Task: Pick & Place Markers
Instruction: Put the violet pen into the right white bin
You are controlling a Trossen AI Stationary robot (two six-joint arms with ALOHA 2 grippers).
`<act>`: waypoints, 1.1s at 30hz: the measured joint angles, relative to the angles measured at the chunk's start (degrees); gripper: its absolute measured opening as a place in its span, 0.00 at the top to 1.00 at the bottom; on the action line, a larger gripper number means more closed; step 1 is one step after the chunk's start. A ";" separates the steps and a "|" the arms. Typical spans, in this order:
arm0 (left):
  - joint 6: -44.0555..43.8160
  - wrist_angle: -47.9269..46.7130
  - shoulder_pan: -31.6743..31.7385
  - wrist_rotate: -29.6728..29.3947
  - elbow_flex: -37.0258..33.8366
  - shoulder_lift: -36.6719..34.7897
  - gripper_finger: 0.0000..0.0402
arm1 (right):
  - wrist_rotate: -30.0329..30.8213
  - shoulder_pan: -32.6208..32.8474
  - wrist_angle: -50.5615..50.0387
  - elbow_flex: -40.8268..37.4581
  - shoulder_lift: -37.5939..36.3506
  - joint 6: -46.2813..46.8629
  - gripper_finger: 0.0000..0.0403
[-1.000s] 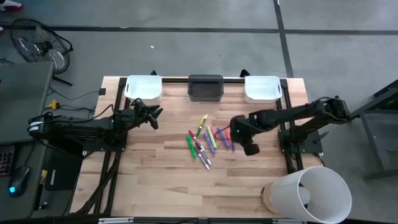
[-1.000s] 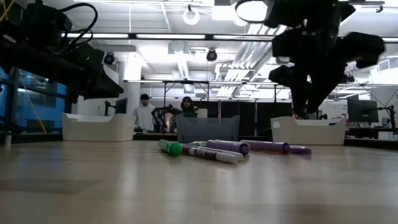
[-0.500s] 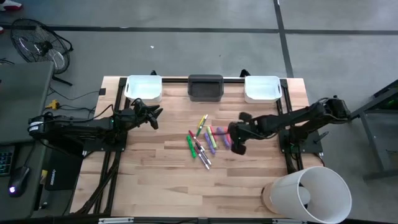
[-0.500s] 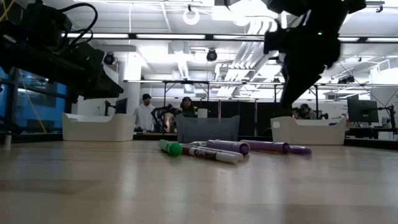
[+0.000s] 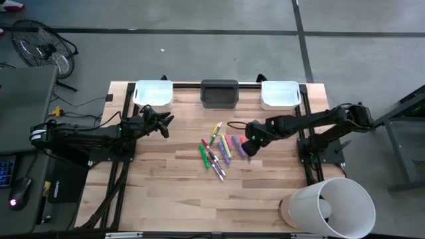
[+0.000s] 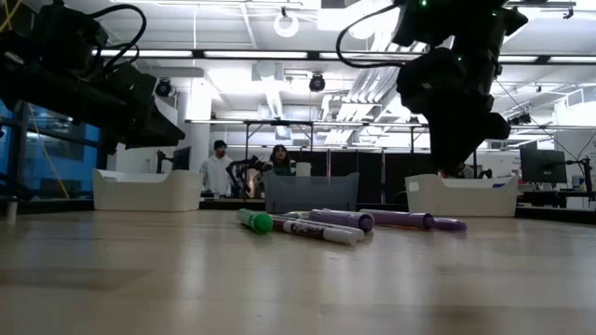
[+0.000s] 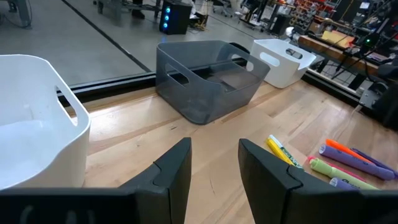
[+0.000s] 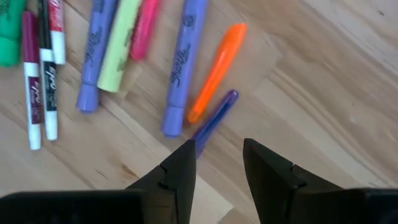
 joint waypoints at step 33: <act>-0.01 0.00 0.00 0.01 0.01 0.00 0.67 | -4.28 -0.62 2.14 3.20 11.77 8.74 0.40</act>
